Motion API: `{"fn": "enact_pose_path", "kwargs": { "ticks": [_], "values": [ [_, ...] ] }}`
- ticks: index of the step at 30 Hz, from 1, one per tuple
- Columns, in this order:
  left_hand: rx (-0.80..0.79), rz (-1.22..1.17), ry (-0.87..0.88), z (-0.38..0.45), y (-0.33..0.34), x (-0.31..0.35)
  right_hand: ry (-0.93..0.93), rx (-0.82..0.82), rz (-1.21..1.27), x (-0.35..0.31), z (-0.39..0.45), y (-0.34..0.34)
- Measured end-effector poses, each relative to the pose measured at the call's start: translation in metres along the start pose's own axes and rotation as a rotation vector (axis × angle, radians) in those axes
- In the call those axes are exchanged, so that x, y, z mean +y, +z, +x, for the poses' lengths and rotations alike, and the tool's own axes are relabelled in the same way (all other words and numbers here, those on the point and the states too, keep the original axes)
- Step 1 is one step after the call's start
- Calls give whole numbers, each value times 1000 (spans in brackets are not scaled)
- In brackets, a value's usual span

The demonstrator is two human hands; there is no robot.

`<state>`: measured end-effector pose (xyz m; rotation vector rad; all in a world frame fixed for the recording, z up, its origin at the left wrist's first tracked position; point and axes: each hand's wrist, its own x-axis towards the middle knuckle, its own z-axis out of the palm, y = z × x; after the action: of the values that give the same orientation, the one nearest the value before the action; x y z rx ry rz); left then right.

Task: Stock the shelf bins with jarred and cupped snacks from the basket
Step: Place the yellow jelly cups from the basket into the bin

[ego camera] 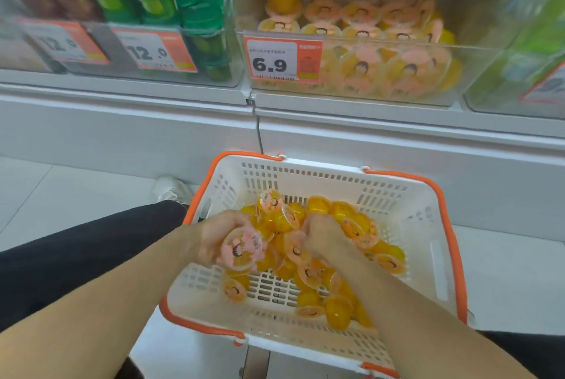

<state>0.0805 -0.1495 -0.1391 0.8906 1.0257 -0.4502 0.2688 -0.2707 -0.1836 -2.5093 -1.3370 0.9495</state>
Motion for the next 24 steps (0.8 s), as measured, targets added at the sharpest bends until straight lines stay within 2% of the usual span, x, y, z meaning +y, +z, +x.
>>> {"fn": "enact_pose_path", "kwargs": {
  "ticks": [2, 4, 6, 8, 10, 13, 16, 19, 22, 24],
  "values": [
    [5, 215, -34, -20, -2, 28, 54, 26, 336, -6, 5, -32],
    [31, 428, -34, -46, 4, 63, 75, 81, 796, -17, 2, -69],
    [119, 703, 1, -76, 18, 97, 59, 106, 1213, -30, -9, -101],
    [225, 905, 60, -99, 35, 122, 0, 59, 1463, -43, -21, -124],
    [308, 939, 165, -114, 51, 134, -39, -27, 1617, -52, -31, -140],
    [388, 769, 402, -120, 67, 135, -99, -161, 1699, -62, -46, -157],
    [338, 490, 583, -121, 72, 139, -119, -204, 1654, -68, -62, -173],
    [315, 436, 652, -128, 76, 147, -164, -200, 1445, -70, -77, -195],
    [285, 413, 643, -137, 75, 153, -235, -111, 1146, -72, -88, -222],
    [188, 361, 613, -144, 72, 157, -272, -91, 1048, -77, -92, -238]
  ]
}}
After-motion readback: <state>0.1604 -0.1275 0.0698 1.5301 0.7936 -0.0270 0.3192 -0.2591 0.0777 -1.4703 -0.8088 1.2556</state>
